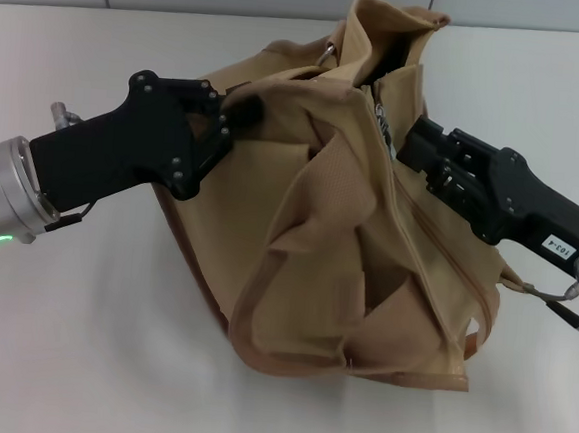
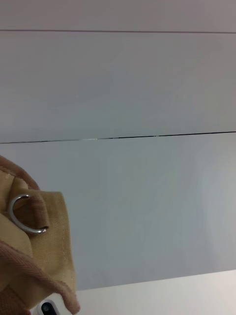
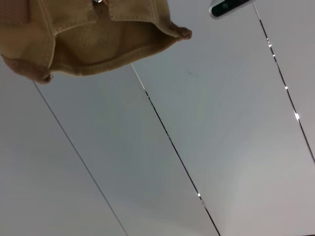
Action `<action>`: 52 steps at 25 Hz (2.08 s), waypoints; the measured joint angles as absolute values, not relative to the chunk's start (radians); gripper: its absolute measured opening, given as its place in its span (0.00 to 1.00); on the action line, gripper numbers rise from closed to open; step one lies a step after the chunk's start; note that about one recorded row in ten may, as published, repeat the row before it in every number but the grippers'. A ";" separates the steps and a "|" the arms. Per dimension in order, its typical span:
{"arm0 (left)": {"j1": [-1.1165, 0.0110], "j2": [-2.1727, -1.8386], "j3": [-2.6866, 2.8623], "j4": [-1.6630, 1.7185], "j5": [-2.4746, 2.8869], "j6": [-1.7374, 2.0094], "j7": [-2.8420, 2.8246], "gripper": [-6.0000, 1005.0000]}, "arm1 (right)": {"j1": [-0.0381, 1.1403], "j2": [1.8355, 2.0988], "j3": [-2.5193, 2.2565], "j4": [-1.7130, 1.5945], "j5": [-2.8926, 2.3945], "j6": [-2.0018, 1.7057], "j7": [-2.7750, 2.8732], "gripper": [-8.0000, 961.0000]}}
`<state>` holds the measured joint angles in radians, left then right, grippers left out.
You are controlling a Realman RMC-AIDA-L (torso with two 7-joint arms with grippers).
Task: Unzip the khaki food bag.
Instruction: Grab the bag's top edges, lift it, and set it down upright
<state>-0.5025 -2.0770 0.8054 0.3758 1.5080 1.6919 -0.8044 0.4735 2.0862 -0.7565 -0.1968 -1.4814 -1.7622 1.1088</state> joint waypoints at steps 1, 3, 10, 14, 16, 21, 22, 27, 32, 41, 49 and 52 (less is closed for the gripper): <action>-0.503 -2.077 0.805 0.376 1.508 1.692 -0.806 0.11 | 0.474 2.086 -0.757 -0.197 -1.481 -1.761 1.107 0.41; -0.505 -2.078 0.805 0.376 1.508 1.693 -0.809 0.11 | 0.478 2.086 -0.763 -0.198 -1.482 -1.757 1.105 0.41; -0.511 -2.079 0.805 0.376 1.508 1.692 -0.813 0.11 | 0.499 2.086 -0.804 -0.200 -1.485 -1.716 1.086 0.40; -0.521 -2.078 0.805 0.370 1.508 1.689 -0.813 0.11 | 0.509 2.086 -0.821 -0.197 -1.486 -1.701 1.086 0.39; -0.527 -2.077 0.804 0.362 1.508 1.687 -0.813 0.11 | 0.512 2.086 -0.825 -0.197 -1.486 -1.700 1.086 0.38; -0.535 -2.077 0.805 0.361 1.508 1.686 -0.813 0.11 | 0.527 2.087 -0.858 -0.195 -1.486 -1.696 1.084 0.36; -0.535 -2.077 0.805 0.361 1.508 1.685 -0.813 0.11 | 0.529 2.088 -0.864 -0.195 -1.486 -1.694 1.085 0.36; -0.535 -2.077 0.802 0.360 1.508 1.684 -0.813 0.11 | 0.539 2.088 -0.875 -0.193 -1.486 -1.688 1.089 0.34; -0.537 -2.077 0.800 0.360 1.508 1.680 -0.813 0.11 | 0.543 2.088 -0.898 -0.194 -1.486 -1.696 1.094 0.28; -0.542 -2.077 0.799 0.360 1.506 1.660 -0.813 0.11 | 0.539 2.081 -0.923 -0.203 -1.486 -1.765 1.139 0.18; -0.550 -2.077 0.802 0.361 1.506 1.642 -0.809 0.12 | 0.520 2.078 -0.918 -0.230 -1.485 -1.791 1.190 0.20; -0.554 -2.077 0.804 0.361 1.506 1.640 -0.808 0.12 | 0.519 2.077 -0.915 -0.230 -1.485 -1.789 1.205 0.21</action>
<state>-0.5536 -2.0769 0.8036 0.3605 1.5060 1.6400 -0.8084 0.5190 2.0774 -0.9155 -0.2301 -1.4852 -1.7885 1.2051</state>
